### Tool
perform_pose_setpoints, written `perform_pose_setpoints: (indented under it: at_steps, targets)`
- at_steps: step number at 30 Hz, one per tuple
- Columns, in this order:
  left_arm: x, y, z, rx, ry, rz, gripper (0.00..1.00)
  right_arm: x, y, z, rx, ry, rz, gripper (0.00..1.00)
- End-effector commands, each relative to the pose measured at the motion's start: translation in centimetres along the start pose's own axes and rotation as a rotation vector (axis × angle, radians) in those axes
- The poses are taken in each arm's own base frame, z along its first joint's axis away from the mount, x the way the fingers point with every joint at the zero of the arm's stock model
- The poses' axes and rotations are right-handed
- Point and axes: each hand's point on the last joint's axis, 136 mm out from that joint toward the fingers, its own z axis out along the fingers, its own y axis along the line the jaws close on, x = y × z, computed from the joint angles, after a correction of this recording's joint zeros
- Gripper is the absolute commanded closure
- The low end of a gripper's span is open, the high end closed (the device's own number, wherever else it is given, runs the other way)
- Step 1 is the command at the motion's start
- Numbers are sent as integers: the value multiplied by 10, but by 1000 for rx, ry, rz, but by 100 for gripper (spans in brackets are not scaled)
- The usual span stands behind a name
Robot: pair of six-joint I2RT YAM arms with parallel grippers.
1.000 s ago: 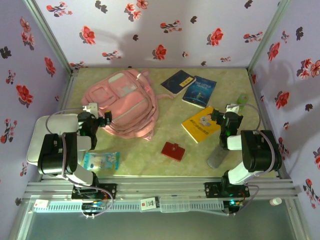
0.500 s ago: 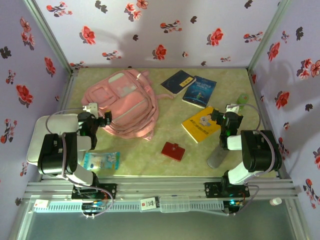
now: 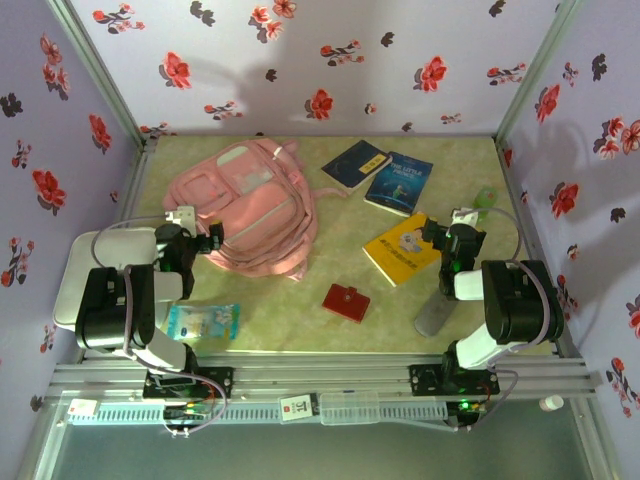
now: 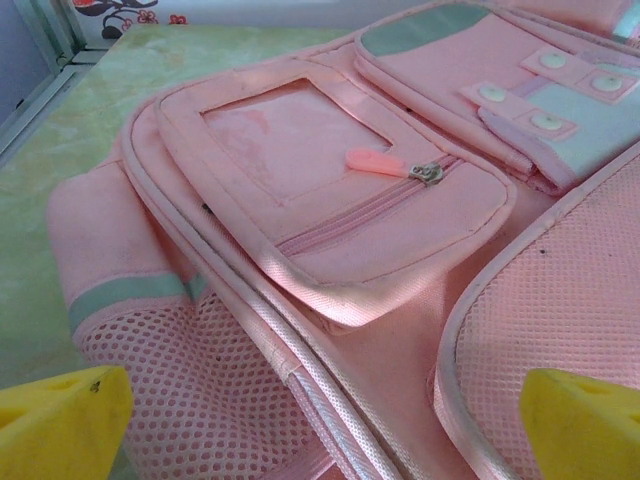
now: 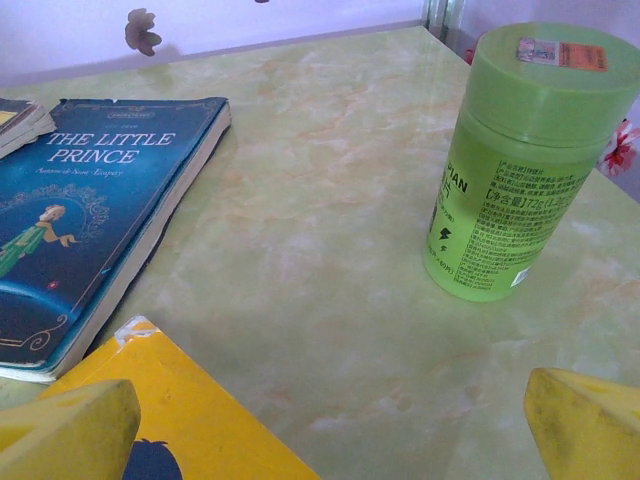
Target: Pack books, pencil case, and school supplies into a backpack
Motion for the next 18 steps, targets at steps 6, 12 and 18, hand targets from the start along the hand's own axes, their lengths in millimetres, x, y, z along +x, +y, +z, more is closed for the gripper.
perform_pose_setpoints:
  at_steps: [6,12,18]
  targets:
    - [-17,14,-17,-71,-113,-5,0,-37,5,-12,-21,-15,8,1]
    - [-44,9,-30,-106,-84,29,0,-69,11,-24,-10,58,156,1]
    - [-93,-4,-40,-93,-121,-186,0,-83,63,-19,-161,212,309,1]
